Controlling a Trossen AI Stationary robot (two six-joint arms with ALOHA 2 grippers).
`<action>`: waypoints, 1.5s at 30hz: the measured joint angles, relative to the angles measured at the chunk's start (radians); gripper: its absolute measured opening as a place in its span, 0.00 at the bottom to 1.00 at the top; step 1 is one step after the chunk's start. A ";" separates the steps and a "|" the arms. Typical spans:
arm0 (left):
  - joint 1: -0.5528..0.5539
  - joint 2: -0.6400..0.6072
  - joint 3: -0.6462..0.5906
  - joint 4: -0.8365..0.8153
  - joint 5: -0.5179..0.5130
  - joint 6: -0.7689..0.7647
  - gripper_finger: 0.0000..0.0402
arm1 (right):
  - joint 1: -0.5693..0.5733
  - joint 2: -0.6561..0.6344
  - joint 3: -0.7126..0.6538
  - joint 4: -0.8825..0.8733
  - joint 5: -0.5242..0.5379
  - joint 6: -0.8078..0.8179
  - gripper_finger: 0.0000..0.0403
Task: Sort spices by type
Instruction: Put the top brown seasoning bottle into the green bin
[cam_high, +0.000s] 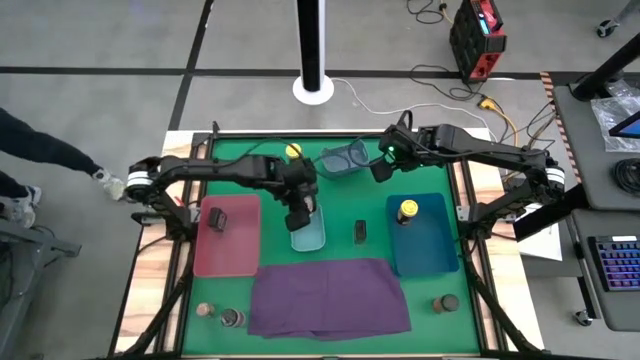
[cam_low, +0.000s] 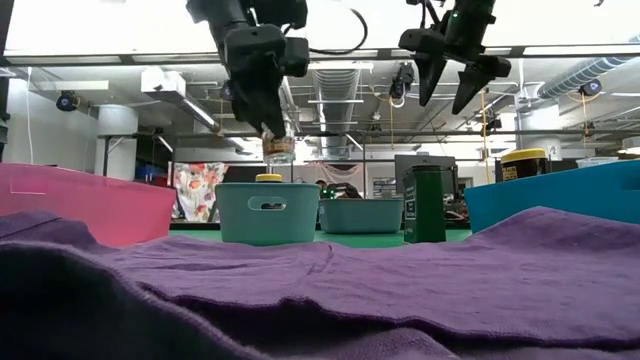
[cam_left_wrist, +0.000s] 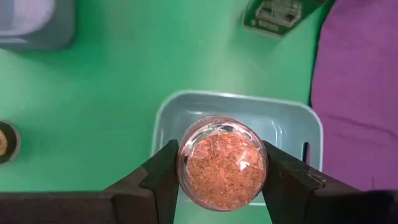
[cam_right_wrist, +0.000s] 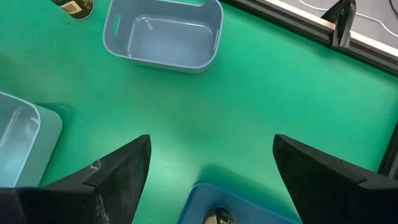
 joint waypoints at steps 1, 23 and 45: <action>-0.010 0.005 -0.006 0.001 0.000 -0.004 0.40 | 0.000 0.000 0.000 0.000 0.000 0.000 0.81; -0.075 0.076 -0.101 0.126 -0.120 -0.012 0.40 | 0.000 -0.001 0.000 0.005 0.000 -0.018 0.81; -0.075 0.145 -0.121 0.157 -0.173 -0.028 0.40 | 0.000 0.000 0.000 0.006 0.001 -0.027 0.80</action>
